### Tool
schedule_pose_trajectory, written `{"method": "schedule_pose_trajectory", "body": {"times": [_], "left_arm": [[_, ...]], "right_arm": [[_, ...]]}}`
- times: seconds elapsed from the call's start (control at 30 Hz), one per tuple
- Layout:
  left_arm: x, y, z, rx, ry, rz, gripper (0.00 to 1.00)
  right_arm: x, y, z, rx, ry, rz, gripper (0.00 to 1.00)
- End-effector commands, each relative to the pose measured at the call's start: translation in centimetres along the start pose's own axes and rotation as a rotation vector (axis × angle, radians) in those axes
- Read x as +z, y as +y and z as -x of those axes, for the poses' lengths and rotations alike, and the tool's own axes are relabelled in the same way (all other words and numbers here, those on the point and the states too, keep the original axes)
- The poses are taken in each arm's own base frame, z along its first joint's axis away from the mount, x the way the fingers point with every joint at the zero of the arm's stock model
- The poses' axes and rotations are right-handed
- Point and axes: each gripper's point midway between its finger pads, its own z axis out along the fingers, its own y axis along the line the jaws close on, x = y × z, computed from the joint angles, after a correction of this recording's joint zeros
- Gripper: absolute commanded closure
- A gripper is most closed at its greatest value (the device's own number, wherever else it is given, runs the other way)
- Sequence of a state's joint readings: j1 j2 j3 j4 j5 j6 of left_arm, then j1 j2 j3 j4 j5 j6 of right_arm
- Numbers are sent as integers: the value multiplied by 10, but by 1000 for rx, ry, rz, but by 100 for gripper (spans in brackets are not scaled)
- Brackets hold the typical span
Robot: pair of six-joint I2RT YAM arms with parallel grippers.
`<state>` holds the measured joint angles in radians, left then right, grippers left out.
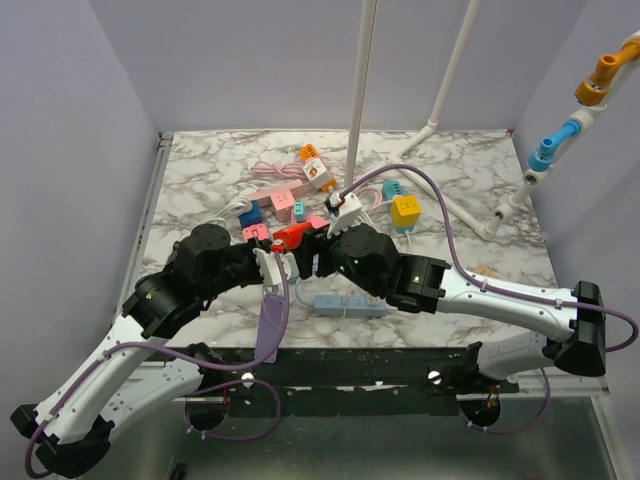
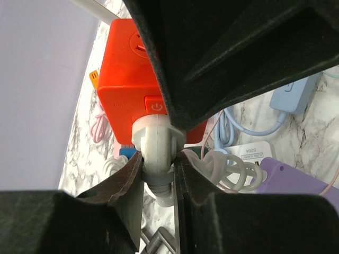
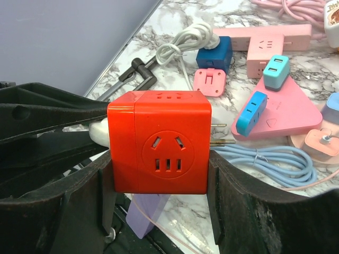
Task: Pull the plug off the socket
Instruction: Remove the socket from the socket, then place the plug at the center of the board.
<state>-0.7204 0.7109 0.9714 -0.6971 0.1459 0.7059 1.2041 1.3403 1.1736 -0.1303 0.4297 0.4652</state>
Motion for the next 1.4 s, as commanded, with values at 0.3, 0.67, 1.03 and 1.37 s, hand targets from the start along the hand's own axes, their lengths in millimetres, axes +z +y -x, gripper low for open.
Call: {"method": "schedule_pose_trajectory", "body": {"times": [0.3, 0.67, 1.03, 1.37], "left_arm": [[-36, 7, 54, 41, -254, 44, 100], [-40, 14, 61, 32, -271, 67, 100], [-71, 37, 86, -3, -292, 121, 100], [-91, 39, 93, -12, -327, 146, 100]], "right_arm": [[-6, -125, -34, -26, 53, -339, 99], [-19, -131, -23, 4, 34, -365, 99], [-91, -232, -43, 201, 62, -759, 99], [-137, -282, -81, 357, 102, -1022, 99]]}}
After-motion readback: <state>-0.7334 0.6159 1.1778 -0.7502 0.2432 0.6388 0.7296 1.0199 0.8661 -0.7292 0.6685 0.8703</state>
